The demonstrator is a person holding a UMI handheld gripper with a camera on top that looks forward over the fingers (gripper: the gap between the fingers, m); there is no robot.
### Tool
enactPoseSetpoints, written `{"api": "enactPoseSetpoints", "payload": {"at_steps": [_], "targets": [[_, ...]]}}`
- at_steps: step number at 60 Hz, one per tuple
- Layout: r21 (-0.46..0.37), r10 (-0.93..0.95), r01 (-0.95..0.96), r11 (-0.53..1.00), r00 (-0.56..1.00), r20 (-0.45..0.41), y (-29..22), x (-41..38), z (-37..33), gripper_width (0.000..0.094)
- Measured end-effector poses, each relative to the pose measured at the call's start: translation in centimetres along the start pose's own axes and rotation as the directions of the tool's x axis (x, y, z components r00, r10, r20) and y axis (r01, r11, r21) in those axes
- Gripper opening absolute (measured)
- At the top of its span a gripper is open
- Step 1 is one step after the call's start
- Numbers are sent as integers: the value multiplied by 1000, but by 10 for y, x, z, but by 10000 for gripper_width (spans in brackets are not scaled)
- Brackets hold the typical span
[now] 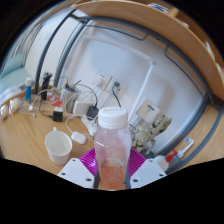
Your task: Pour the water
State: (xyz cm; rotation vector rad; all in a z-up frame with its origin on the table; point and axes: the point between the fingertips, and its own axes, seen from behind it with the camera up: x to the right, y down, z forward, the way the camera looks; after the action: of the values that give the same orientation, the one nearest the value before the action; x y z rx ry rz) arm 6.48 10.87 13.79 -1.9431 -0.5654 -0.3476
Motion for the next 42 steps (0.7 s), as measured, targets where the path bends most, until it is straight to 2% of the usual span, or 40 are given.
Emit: {"api": "enactPoseSetpoints", "payload": {"at_steps": [7,15,26,32,33,42], "targets": [[38,255,-258,965,964,77,6,-12,7,362],[89,415,-429,899,899,137,7,-23,16,359],[152,462,-480,864,876,139,7,-26,34,361],[142,471,-488,861,871,138,23,-35,42,360],[177,469,-488,854,872,140,17,-31,40,360],[188,478,-490,851,872,105,20,-27,41,372]]}}
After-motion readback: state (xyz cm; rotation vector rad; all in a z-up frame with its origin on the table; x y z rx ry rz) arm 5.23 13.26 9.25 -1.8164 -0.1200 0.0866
